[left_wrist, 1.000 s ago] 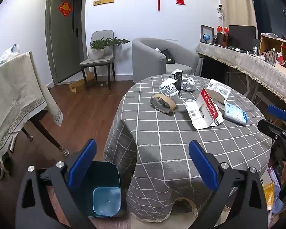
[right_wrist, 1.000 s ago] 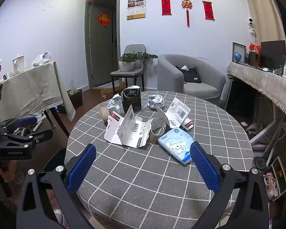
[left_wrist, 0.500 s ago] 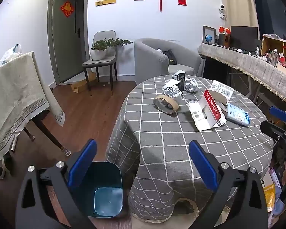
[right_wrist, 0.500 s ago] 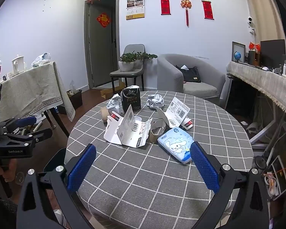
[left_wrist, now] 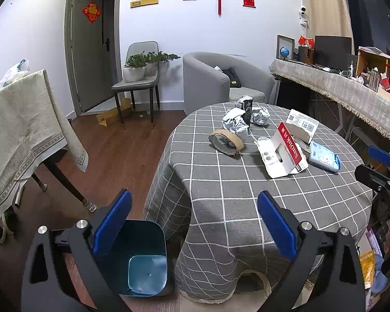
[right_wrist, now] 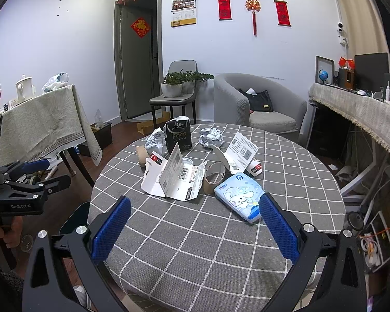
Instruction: Collect trash
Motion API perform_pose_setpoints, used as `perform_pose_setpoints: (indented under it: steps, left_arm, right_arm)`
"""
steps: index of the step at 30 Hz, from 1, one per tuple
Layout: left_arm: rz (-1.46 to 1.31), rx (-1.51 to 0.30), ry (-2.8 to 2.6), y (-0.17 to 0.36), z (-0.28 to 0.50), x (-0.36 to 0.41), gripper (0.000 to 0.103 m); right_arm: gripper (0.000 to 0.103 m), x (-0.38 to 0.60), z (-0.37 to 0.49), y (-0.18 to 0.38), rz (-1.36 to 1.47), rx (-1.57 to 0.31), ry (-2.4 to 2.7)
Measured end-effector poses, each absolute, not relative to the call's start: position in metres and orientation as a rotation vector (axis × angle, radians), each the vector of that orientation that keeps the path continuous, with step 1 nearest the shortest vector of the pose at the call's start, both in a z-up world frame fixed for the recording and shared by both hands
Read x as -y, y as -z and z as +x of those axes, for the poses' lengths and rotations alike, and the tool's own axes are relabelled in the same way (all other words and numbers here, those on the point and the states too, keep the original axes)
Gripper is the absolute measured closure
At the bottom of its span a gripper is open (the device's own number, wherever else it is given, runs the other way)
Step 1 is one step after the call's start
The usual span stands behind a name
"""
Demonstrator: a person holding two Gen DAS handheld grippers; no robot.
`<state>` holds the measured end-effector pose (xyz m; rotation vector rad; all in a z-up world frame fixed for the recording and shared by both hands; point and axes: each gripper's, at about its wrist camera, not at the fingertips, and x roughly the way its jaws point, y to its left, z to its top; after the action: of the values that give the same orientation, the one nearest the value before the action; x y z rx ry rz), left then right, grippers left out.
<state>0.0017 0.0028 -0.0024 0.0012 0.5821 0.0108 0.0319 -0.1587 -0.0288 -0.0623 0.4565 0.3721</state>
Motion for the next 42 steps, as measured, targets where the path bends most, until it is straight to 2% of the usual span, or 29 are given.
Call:
perform_pose_setpoints:
  steps: [42]
  left_arm:
    - [0.007,-0.585,-0.004,0.0018,0.0013,-0.0024,0.005]
  right_arm:
    - [0.003,0.1614,0.0333,0.0343,-0.073,-0.465,-0.370]
